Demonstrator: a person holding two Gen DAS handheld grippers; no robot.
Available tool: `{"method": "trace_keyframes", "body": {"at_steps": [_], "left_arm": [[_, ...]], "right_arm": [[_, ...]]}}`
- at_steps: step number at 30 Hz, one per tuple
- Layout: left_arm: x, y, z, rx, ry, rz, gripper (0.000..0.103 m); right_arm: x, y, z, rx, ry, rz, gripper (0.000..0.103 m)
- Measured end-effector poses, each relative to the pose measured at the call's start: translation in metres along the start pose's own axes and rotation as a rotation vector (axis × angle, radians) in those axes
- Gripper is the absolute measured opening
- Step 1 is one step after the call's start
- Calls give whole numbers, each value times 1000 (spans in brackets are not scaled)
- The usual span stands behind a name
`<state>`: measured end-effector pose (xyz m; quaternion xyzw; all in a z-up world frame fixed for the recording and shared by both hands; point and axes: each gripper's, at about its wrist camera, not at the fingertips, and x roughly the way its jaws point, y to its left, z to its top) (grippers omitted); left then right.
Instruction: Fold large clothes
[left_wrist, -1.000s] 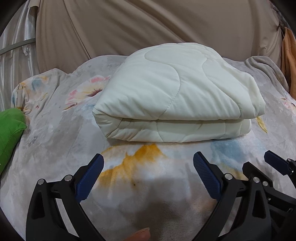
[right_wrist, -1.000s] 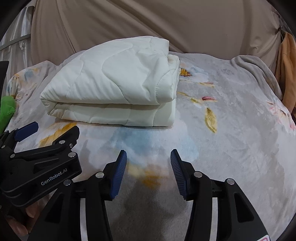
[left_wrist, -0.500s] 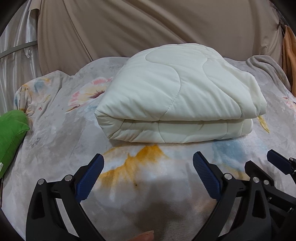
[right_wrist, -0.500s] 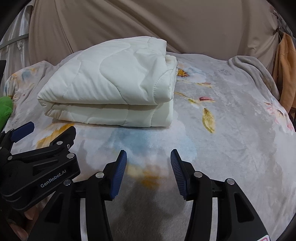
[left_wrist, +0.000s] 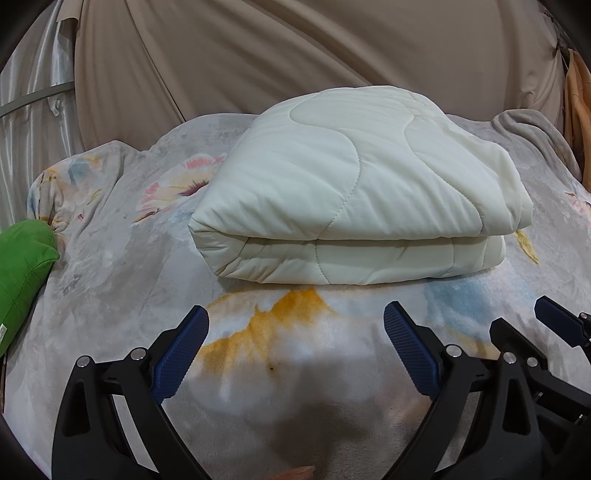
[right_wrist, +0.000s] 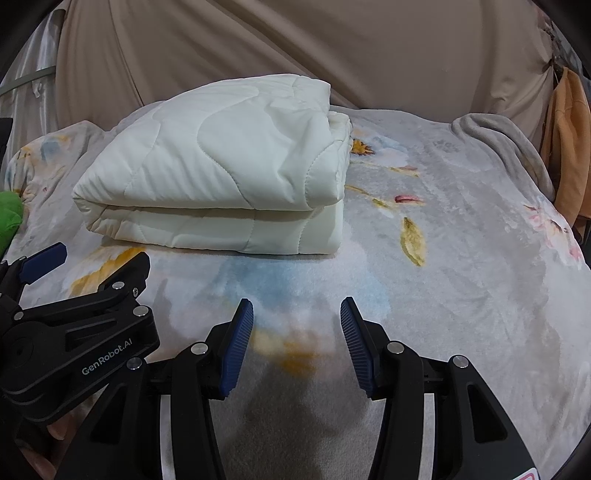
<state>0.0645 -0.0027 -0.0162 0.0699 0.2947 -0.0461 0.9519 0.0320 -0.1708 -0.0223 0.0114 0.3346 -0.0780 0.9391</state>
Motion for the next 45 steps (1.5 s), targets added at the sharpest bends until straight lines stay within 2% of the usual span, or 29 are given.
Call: {"method": "trace_keyframes", "body": {"at_steps": [45], "left_arm": [[2,6,-2,-8,-4,-18,89]], "right_arm": [[-4,1,0,6,-26,-25,49]]}}
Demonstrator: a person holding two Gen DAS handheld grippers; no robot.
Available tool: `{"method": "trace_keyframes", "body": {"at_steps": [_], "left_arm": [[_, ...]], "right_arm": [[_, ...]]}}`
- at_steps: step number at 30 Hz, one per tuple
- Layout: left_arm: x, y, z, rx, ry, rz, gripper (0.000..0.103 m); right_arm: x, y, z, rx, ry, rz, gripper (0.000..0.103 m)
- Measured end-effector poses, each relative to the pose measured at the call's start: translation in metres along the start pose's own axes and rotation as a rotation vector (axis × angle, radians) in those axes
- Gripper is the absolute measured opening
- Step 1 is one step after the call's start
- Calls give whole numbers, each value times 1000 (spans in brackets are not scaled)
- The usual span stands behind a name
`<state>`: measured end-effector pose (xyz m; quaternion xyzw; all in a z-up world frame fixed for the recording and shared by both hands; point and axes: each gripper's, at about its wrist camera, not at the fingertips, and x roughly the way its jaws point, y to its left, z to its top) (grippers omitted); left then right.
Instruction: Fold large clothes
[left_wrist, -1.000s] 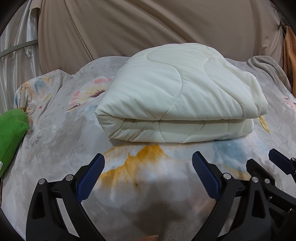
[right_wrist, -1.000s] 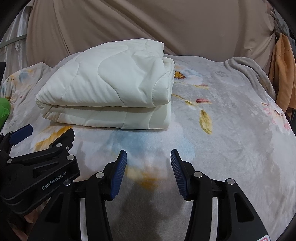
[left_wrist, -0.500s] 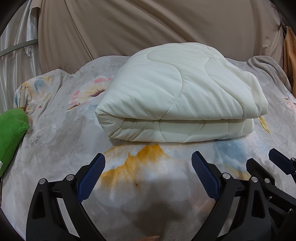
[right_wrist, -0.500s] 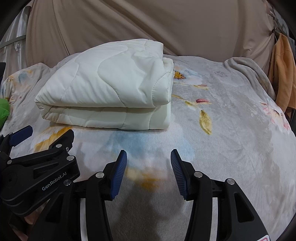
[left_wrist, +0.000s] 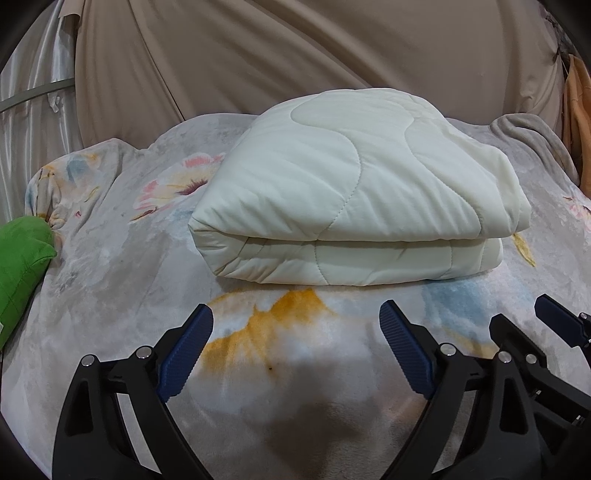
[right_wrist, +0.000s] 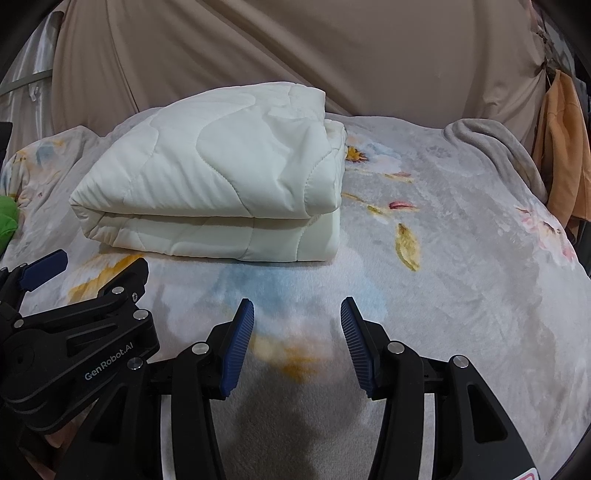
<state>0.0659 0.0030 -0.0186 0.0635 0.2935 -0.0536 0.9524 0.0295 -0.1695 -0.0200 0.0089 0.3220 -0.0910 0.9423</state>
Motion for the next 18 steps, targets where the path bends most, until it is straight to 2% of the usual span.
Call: {"method": "trace_keyframes", "body": {"at_steps": [18], "left_arm": [[-2,-2,1,5,-4,5,88]], "right_arm": [[0,0,0,0,0,-4,49]]}}
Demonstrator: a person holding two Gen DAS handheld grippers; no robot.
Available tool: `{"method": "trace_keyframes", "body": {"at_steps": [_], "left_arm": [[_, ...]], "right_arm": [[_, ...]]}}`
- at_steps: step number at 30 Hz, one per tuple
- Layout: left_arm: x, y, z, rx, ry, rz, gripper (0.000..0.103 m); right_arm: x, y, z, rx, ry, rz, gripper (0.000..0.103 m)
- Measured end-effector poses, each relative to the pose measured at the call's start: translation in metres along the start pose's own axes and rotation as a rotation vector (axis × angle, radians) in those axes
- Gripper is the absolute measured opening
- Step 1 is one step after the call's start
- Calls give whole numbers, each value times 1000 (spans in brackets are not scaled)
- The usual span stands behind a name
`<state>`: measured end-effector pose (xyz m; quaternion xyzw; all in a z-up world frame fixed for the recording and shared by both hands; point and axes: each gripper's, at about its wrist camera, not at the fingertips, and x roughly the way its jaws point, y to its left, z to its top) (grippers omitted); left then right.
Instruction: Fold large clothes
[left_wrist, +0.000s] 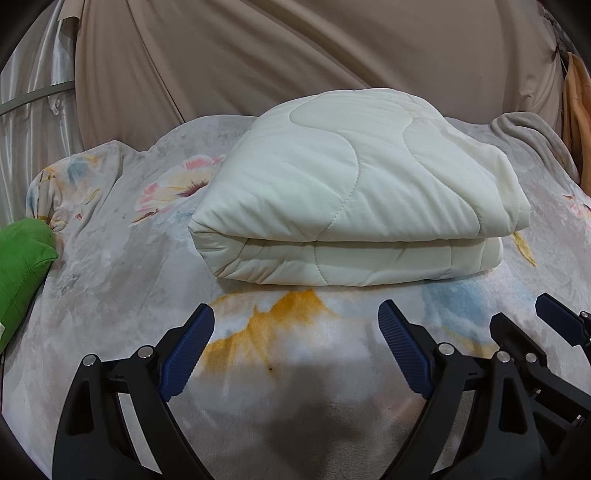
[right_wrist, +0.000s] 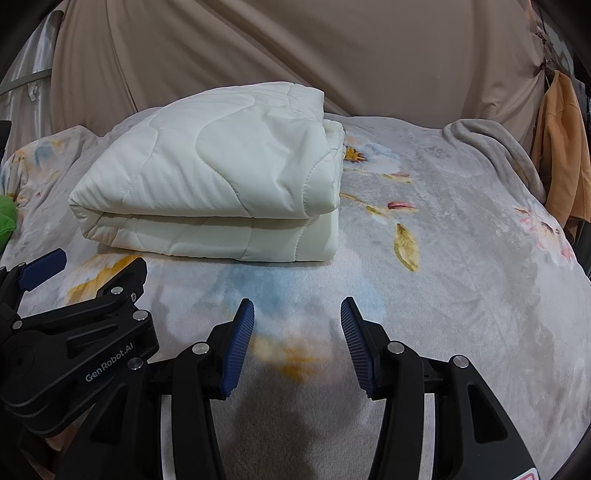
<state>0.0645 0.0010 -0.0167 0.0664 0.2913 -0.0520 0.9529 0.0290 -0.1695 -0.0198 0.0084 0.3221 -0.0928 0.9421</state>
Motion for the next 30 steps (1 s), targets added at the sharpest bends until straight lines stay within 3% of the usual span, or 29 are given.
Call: {"method": "trace_keyframes", "body": {"at_steps": [30], "left_arm": [[-2,-1,1,8,-3,4,88]], "right_arm": [[0,-2,0,-2,1,4,49]]}}
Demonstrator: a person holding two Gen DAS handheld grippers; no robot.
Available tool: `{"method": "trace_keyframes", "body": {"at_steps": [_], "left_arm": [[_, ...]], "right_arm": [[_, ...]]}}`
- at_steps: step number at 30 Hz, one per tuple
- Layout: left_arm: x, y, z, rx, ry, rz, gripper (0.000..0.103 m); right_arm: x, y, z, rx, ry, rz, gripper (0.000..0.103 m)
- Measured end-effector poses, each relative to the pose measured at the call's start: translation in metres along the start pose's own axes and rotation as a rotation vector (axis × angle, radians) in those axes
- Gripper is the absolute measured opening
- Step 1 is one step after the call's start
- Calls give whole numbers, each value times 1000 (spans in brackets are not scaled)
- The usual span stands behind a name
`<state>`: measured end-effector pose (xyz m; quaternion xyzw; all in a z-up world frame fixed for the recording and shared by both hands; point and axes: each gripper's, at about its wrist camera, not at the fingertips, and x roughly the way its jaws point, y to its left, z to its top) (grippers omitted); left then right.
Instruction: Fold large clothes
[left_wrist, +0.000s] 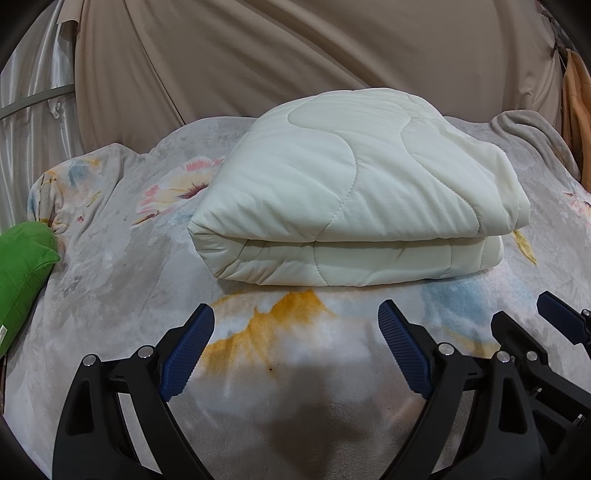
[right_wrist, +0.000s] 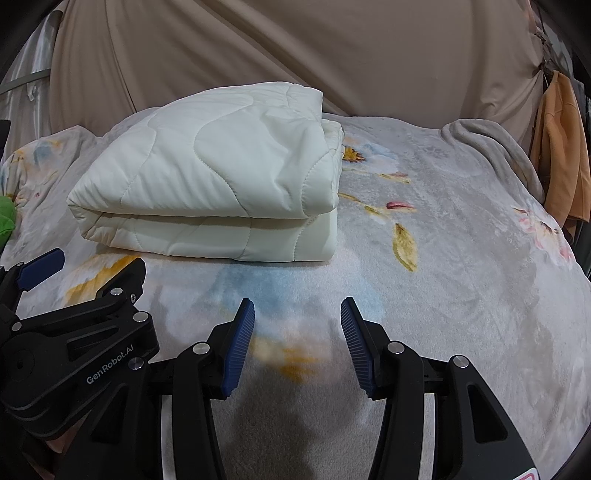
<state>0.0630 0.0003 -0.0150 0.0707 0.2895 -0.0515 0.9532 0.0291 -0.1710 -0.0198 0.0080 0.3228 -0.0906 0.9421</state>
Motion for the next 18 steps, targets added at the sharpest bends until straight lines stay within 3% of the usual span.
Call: {"method": "trace_keyframes", "body": {"at_steps": [18], "left_arm": [[0,0,1,2,0,4,88]], "right_arm": [[-1,0,0,0,0,-6,49]]}}
